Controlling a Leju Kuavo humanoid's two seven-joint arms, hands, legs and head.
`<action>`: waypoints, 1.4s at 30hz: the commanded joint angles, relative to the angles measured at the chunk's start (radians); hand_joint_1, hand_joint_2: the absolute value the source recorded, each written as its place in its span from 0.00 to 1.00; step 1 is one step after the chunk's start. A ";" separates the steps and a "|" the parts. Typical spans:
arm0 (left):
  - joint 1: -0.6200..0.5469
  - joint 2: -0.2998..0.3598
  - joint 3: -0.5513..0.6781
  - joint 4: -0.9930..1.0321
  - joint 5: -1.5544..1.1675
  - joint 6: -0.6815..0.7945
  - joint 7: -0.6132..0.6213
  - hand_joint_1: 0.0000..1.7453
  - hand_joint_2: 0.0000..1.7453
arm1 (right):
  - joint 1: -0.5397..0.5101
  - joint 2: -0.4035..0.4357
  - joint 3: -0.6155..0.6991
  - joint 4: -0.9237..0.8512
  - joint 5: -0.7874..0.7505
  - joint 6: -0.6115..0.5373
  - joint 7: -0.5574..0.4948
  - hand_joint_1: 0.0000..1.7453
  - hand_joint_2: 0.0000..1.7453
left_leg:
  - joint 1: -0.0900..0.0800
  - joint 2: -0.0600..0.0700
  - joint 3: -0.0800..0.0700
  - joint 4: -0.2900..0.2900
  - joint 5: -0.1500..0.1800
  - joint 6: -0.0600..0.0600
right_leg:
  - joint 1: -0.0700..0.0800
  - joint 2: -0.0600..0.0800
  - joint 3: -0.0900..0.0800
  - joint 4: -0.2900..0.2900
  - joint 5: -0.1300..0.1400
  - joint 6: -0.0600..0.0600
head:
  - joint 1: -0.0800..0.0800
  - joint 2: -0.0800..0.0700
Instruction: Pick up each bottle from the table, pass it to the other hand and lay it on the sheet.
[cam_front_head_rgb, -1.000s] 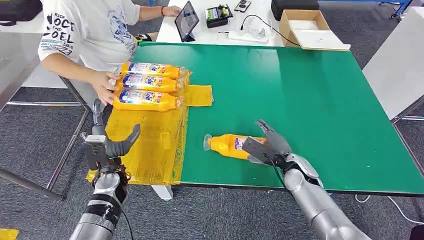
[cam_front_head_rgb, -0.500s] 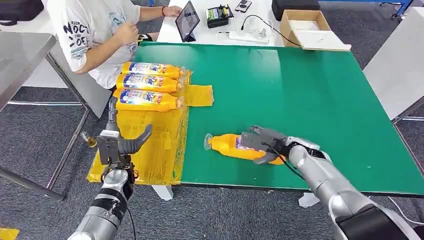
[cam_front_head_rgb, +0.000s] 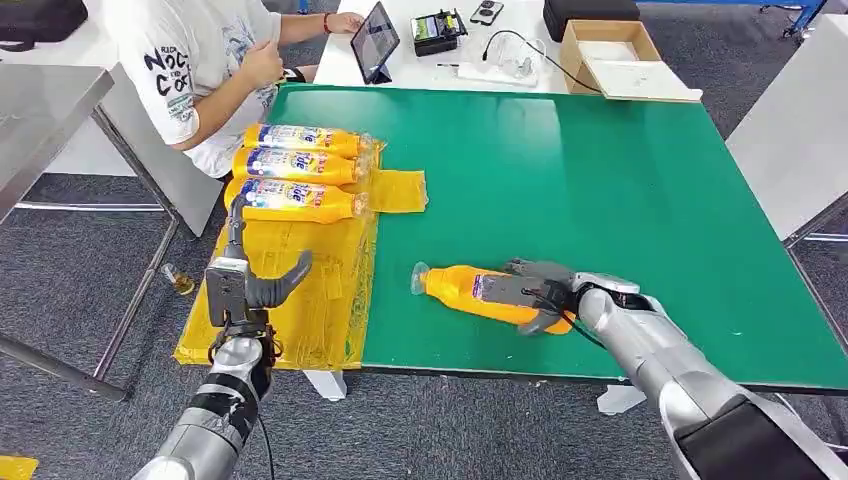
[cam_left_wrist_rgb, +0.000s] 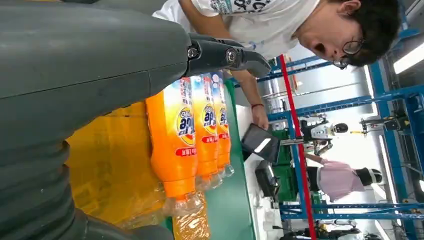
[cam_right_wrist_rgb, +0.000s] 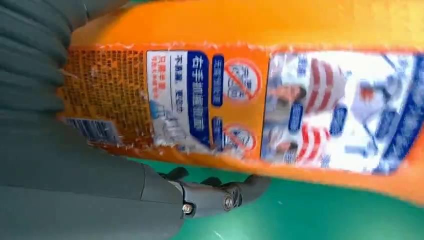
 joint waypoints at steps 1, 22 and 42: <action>-0.040 0.000 -0.025 0.067 0.019 -0.007 -0.019 0.00 1.00 | 0.008 0.034 0.170 0.089 0.019 -0.061 0.031 0.58 1.00 | 0.000 0.001 0.004 -0.002 -0.001 0.002 | 0.001 -0.001 0.004 -0.002 -0.001 -0.002 | 0.000 0.000; 0.069 -0.027 -0.002 -0.110 0.074 -0.142 0.077 0.00 1.00 | 0.411 0.117 -0.400 -0.518 -0.012 -0.839 -0.063 1.00 1.00 | 0.001 0.007 0.005 -0.001 -0.002 0.001 | 0.003 0.001 0.002 0.000 0.000 -0.005 | -0.001 0.000; -0.014 0.028 -0.281 -0.045 0.192 -0.570 0.150 0.00 1.00 | 0.574 0.233 -0.520 -0.802 -0.058 -0.989 -0.433 1.00 1.00 | 0.001 0.001 -0.003 -0.002 0.000 0.000 | 0.002 -0.001 -0.004 0.000 0.001 -0.005 | 0.000 0.000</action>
